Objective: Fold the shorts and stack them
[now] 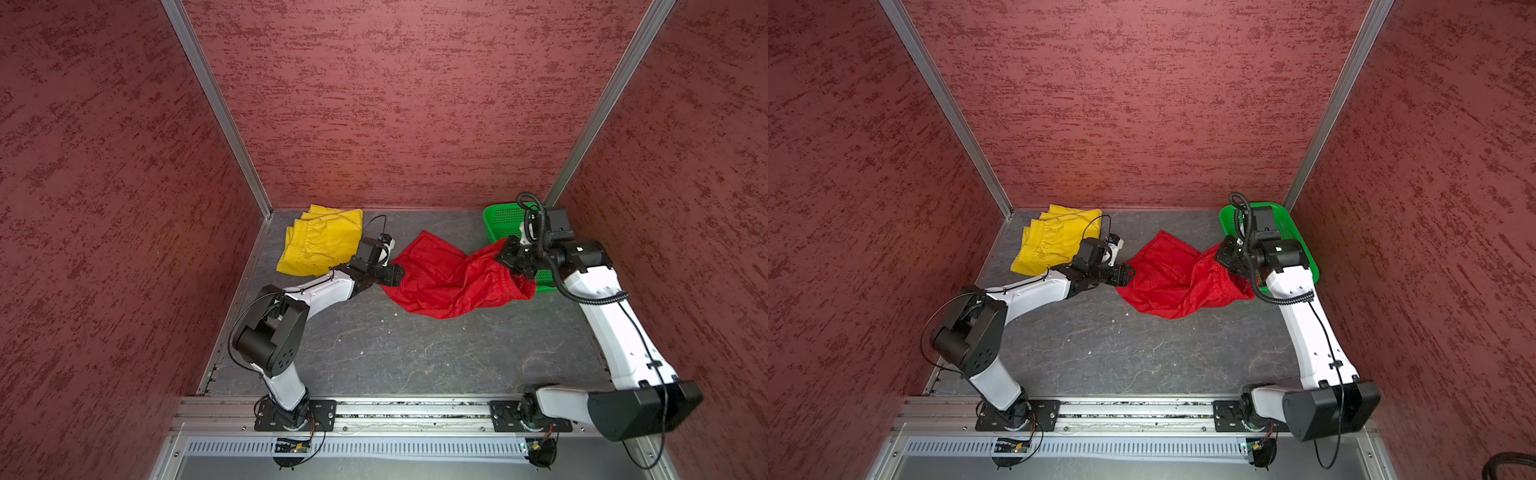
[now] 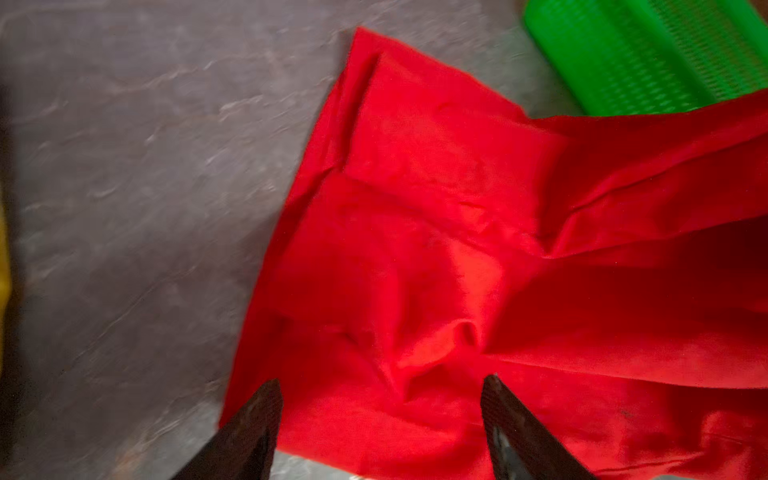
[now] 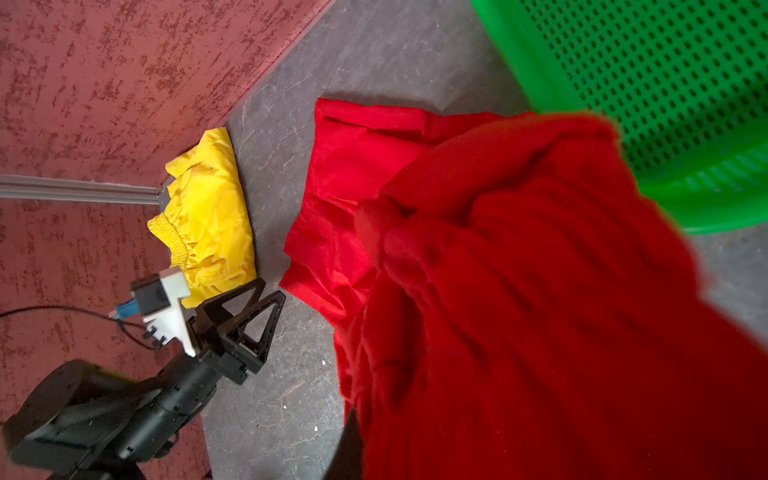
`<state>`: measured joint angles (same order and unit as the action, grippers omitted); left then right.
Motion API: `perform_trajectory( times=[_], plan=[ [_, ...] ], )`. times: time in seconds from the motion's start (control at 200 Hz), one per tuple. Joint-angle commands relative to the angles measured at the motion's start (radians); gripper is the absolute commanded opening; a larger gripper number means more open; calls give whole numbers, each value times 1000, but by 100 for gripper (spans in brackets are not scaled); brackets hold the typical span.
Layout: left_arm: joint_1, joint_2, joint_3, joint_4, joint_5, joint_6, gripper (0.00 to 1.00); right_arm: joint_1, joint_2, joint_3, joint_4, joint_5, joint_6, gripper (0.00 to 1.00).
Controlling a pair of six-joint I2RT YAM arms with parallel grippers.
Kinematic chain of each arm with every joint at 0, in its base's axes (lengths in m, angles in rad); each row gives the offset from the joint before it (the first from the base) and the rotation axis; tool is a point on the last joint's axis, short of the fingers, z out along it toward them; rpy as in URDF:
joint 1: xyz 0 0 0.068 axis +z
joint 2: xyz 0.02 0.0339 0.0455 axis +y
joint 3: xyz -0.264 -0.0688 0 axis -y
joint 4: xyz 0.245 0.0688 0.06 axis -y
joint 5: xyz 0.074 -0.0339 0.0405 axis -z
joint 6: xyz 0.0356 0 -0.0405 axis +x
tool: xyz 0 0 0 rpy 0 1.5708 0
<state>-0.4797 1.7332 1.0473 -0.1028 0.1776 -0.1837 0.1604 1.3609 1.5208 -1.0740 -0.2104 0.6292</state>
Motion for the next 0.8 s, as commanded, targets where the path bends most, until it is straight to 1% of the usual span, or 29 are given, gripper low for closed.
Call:
perform_trajectory(
  times=[0.0,0.195,0.276,0.321,0.456,0.506,0.521,0.561,0.616,0.681,0.726,0.761,0.792],
  plan=[
    [11,42,17,-61,26,-28,72,64,112,133,-29,81,-29,0],
    [17,133,15,-51,50,-40,56,193,422,494,-113,144,-59,0],
    [17,149,13,-47,60,-45,48,235,554,651,-156,166,-72,0],
    [16,155,7,-43,63,-48,44,252,625,732,-170,165,-73,0],
    [12,137,-22,-28,61,-59,43,298,838,941,-181,132,-74,0],
    [13,123,-34,-25,53,-65,43,317,908,993,-165,104,-73,0],
    [13,118,-37,-26,51,-67,43,323,924,1001,-157,95,-75,1],
    [12,98,-47,-31,43,-71,44,337,965,1006,-109,55,-77,8],
    [14,66,-61,-40,30,-80,46,354,1008,998,-37,2,-73,24],
    [15,15,-74,-63,13,-90,50,371,1047,998,37,-49,-75,51],
    [15,-25,-82,-83,-1,-97,53,376,1056,1003,64,-55,-71,71],
    [17,-62,-89,-101,-13,-103,54,378,1053,1004,78,-52,-74,80],
    [17,-92,-96,-115,-24,-109,56,379,1043,1003,88,-46,-82,86]
  ],
)
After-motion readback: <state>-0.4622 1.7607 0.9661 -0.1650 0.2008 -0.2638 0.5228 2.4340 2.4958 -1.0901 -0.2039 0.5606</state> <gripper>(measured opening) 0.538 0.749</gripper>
